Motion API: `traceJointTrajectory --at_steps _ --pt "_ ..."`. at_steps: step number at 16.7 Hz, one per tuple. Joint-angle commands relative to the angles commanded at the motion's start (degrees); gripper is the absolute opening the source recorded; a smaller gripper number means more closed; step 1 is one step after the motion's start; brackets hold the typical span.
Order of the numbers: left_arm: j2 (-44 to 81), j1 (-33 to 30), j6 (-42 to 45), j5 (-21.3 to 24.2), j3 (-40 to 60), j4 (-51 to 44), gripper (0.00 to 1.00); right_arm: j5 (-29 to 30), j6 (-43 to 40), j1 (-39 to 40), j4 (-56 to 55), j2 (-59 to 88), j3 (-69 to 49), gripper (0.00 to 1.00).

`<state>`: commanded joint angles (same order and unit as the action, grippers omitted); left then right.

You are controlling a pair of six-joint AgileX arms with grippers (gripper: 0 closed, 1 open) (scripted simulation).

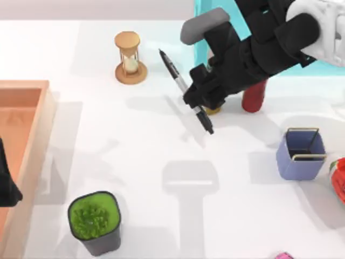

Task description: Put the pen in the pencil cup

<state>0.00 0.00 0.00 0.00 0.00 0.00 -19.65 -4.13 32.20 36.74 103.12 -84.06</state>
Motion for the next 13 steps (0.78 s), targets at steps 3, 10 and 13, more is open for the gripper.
traceJointTrajectory --at_steps 3,10,13 --pt "0.0 0.0 0.0 0.0 0.0 0.0 1.00 -5.6 1.6 -5.0 -11.6 -3.4 5.8 0.00" --pt "0.0 0.0 0.0 0.0 0.0 0.0 1.00 -17.6 4.3 -14.6 -38.9 -8.4 19.0 0.00" --pt "0.0 0.0 0.0 0.0 0.0 0.0 1.00 -21.8 6.1 -19.0 -49.6 -9.1 24.7 0.00"
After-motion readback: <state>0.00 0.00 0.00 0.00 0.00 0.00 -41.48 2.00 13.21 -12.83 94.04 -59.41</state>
